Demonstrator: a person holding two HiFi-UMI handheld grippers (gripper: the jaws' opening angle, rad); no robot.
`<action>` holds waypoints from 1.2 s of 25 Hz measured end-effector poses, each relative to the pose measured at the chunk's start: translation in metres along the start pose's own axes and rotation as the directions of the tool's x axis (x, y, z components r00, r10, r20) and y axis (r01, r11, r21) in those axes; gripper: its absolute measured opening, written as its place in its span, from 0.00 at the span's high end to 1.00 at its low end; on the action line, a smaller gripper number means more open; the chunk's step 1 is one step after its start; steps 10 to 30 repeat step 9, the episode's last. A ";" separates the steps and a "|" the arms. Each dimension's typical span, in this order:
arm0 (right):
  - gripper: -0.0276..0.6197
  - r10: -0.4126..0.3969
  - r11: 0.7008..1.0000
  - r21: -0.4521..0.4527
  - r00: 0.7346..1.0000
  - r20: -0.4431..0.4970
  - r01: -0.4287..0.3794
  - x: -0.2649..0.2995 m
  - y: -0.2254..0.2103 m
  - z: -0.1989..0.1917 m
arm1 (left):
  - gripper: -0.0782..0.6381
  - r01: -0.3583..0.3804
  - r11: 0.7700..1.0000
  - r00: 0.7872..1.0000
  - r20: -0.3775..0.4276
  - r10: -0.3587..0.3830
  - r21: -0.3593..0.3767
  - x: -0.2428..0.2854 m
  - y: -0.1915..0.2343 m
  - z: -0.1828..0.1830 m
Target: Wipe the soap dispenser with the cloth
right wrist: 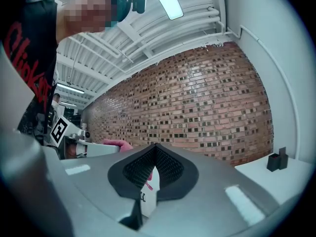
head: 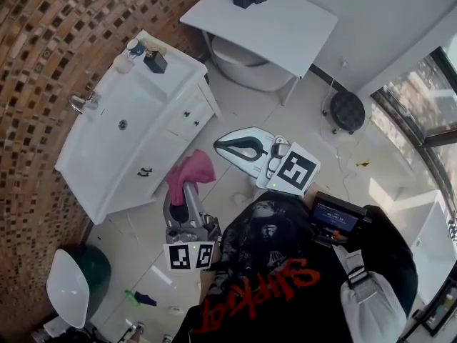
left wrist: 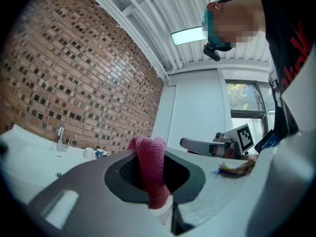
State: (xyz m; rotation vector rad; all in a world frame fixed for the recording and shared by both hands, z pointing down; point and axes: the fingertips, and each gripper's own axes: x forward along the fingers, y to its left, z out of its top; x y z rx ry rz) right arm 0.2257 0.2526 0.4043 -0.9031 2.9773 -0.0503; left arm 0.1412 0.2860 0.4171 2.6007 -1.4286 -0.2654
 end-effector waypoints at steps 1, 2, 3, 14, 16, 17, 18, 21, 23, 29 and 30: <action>0.96 0.005 1.000 -0.001 1.000 -0.004 -0.005 0.001 0.002 -0.001 | 0.83 -0.006 1.000 1.000 -0.002 0.006 -0.004 -0.002 0.001 -0.001; 0.96 0.008 1.000 0.000 1.000 -0.007 -0.008 0.001 0.004 -0.002 | 0.83 -0.011 1.000 1.000 -0.004 0.011 -0.007 -0.004 0.003 -0.003; 0.96 0.011 1.000 0.002 1.000 -0.009 -0.011 0.001 0.005 -0.002 | 0.83 -0.016 1.000 1.000 -0.006 0.016 -0.012 -0.005 0.003 -0.004; 0.96 0.026 1.000 0.006 1.000 0.008 -0.026 0.002 0.009 0.004 | 0.83 -0.031 0.999 1.000 -0.003 0.030 -0.021 -0.009 0.002 -0.004; 0.96 0.026 1.000 0.006 1.000 0.008 -0.026 0.002 0.009 0.004 | 0.83 -0.031 0.999 1.000 -0.003 0.030 -0.021 -0.009 0.002 -0.004; 0.96 0.026 1.000 0.006 1.000 0.008 -0.026 0.002 0.009 0.004 | 0.83 -0.031 0.999 1.000 -0.003 0.030 -0.021 -0.009 0.002 -0.004; 0.96 0.026 1.000 0.006 1.000 0.008 -0.026 0.002 0.009 0.004 | 0.83 -0.031 0.999 1.000 -0.003 0.030 -0.021 -0.009 0.002 -0.004; 0.96 0.026 1.000 0.006 1.000 0.008 -0.026 0.002 0.009 0.004 | 0.83 -0.031 0.999 1.000 -0.003 0.030 -0.021 -0.009 0.002 -0.004; 0.96 0.026 1.000 0.006 1.000 0.008 -0.026 0.002 0.009 0.004 | 0.83 -0.031 0.999 1.000 -0.003 0.030 -0.021 -0.009 0.002 -0.004; 0.96 0.026 1.000 0.006 1.000 0.008 -0.026 0.002 0.009 0.004 | 0.83 -0.031 0.999 1.000 -0.003 0.030 -0.021 -0.009 0.002 -0.004; 0.96 0.026 1.000 0.006 1.000 0.008 -0.026 0.002 0.009 0.004 | 0.83 -0.031 0.999 1.000 -0.003 0.030 -0.021 -0.009 0.002 -0.004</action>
